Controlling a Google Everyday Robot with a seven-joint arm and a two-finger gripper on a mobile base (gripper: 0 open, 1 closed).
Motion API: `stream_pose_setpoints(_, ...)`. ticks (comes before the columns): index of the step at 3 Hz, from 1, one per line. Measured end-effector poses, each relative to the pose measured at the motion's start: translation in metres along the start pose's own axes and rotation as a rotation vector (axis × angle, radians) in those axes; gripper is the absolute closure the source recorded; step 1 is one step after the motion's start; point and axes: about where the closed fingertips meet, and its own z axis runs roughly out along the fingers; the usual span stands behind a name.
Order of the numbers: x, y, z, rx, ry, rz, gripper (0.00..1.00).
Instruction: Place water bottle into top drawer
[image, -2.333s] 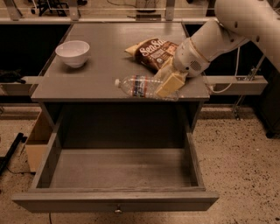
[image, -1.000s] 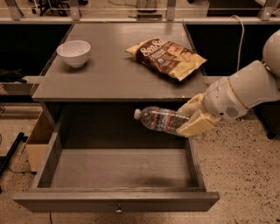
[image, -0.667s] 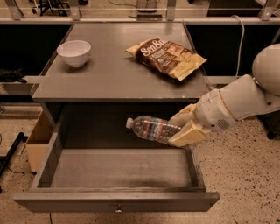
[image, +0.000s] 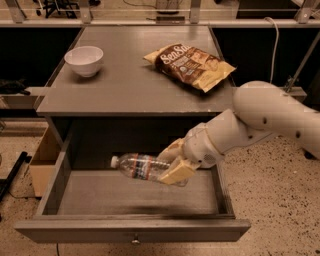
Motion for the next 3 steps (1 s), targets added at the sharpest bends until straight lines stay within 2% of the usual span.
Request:
stream_pose_setpoints(1, -0.011, -0.009, 0.031, -0.028, -0.009, -0.026, 1.00)
stream_pose_setpoints(3, 0.000, -0.018, 0.036, -0.008, -0.025, 0.006, 1.00)
